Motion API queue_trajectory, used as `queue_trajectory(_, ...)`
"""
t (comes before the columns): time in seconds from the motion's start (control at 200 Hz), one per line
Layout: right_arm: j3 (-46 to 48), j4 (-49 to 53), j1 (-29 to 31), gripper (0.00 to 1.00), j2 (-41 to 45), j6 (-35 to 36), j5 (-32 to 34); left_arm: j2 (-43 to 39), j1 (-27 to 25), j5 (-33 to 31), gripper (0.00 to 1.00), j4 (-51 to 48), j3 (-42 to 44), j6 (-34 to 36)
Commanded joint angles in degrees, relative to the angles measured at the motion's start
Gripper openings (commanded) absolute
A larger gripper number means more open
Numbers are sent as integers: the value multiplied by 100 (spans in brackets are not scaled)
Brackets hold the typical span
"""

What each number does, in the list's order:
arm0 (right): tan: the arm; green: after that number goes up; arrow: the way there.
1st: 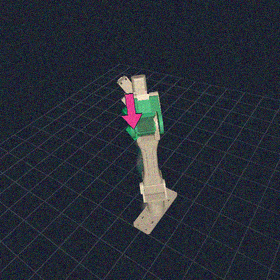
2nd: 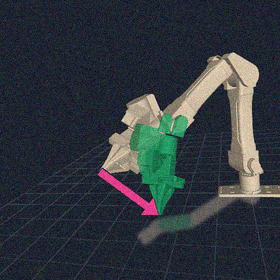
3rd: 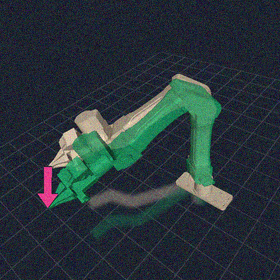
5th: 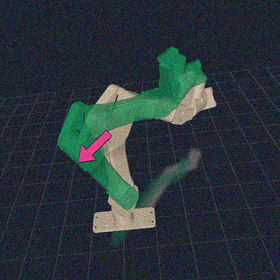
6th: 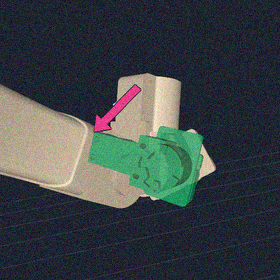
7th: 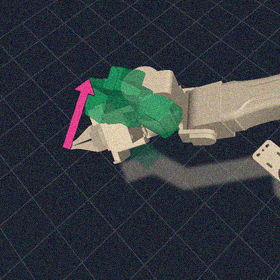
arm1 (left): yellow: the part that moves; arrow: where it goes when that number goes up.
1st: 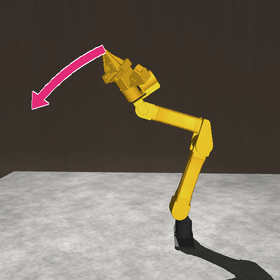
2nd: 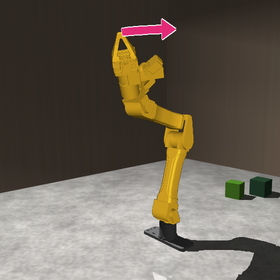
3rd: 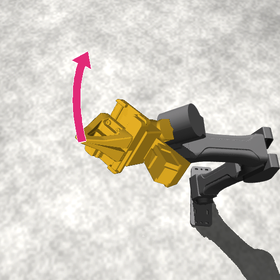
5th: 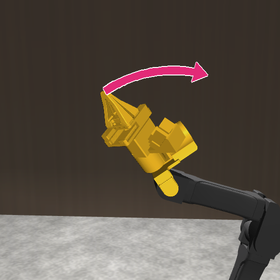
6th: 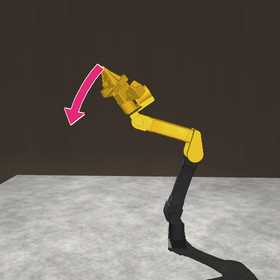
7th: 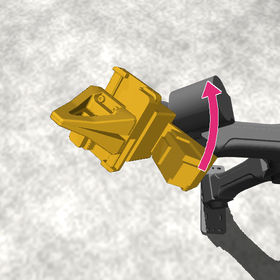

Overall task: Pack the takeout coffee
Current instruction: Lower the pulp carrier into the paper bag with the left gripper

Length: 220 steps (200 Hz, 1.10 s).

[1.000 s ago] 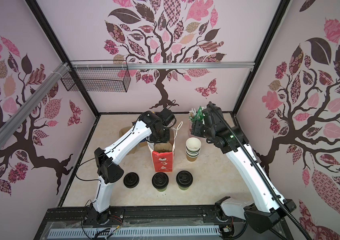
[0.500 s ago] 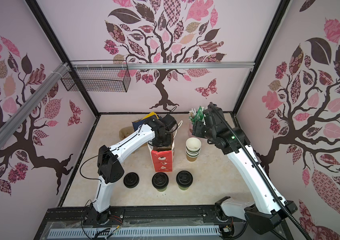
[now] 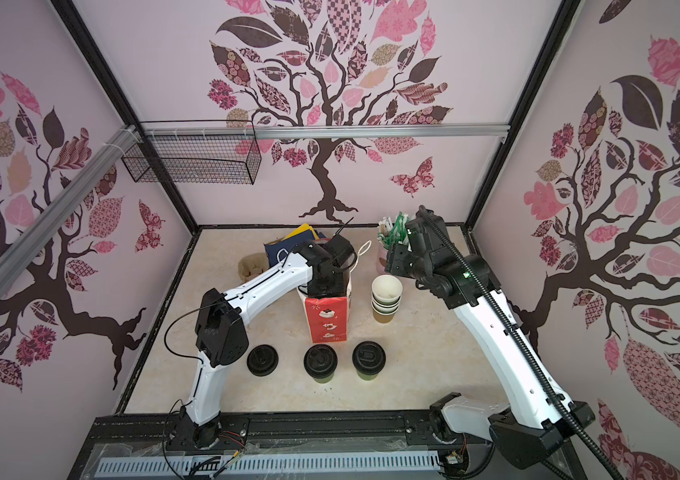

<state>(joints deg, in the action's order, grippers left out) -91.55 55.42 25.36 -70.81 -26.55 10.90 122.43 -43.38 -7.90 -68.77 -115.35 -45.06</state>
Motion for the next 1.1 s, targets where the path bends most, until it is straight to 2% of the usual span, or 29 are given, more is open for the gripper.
queue_trajectory(0.0,-208,153,-21,68,128,44,101,152,30,-93,20,84,246,-60)
queue_trajectory(0.09,-217,164,-15,68,137,26,117,144,31,-115,21,145,370,-91)
queue_trajectory(0.53,-361,256,-14,68,128,-17,157,-17,31,-148,40,513,821,-118)
queue_trajectory(0.785,-399,303,-14,68,136,-17,163,-466,31,-125,57,900,901,77)
queue_trajectory(0.955,-359,329,-17,68,155,-17,156,-786,28,-78,63,1159,970,171)
queue_trajectory(1.095,-338,342,-14,68,174,-26,145,-970,26,-98,63,1273,971,199)
